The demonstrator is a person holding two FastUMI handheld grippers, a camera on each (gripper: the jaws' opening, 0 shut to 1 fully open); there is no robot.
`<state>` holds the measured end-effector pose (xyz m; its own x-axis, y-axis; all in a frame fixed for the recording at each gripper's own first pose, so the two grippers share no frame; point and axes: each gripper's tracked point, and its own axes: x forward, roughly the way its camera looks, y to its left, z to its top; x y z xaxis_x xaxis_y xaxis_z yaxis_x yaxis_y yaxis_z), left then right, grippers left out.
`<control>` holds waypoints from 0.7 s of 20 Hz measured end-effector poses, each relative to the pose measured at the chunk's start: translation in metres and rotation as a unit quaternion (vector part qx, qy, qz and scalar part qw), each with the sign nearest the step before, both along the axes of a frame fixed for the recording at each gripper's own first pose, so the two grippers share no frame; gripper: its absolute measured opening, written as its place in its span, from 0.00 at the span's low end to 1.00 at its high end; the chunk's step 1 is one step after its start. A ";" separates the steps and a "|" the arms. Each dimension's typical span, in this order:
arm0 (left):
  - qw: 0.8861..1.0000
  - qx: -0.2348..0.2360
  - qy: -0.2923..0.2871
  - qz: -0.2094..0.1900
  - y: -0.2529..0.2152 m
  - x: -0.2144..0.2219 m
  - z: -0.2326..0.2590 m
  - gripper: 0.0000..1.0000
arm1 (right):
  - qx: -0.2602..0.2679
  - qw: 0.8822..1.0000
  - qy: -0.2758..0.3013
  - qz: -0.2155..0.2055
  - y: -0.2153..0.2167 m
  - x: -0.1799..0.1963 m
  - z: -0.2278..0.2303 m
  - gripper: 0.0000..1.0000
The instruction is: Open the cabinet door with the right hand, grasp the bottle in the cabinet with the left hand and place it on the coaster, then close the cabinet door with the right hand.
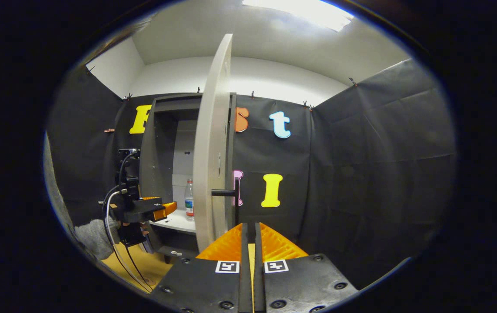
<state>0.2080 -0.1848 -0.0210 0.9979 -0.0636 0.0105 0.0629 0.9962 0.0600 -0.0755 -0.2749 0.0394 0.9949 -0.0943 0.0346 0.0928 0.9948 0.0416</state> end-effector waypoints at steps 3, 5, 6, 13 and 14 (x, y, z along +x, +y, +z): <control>1.000 -0.005 -0.002 0.023 0.009 0.026 -0.002 0.87 | -0.001 1.000 -0.003 -0.031 -0.033 -0.010 -0.003 0.06; 0.999 0.004 -0.008 0.041 0.014 0.046 0.000 0.87 | -0.007 0.998 0.001 -0.067 -0.069 -0.009 -0.012 0.05; 0.999 0.006 -0.010 0.045 0.015 0.056 -0.001 0.87 | -0.011 0.996 0.005 -0.094 -0.091 -0.003 -0.020 0.06; 0.997 0.009 0.011 0.078 0.040 0.124 -0.019 0.87 | -0.049 0.969 0.014 -0.241 -0.200 -0.001 -0.042 0.99; 0.997 0.013 0.013 0.081 0.043 0.132 -0.022 0.87 | -0.053 0.967 -0.001 -0.249 -0.203 0.000 -0.035 0.98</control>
<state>0.3400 -0.1415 -0.0433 0.9950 0.0983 -0.0149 -0.0966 0.9916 0.0865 -0.0751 -0.4778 0.0044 0.8267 -0.5581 0.0717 0.5620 0.8252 -0.0567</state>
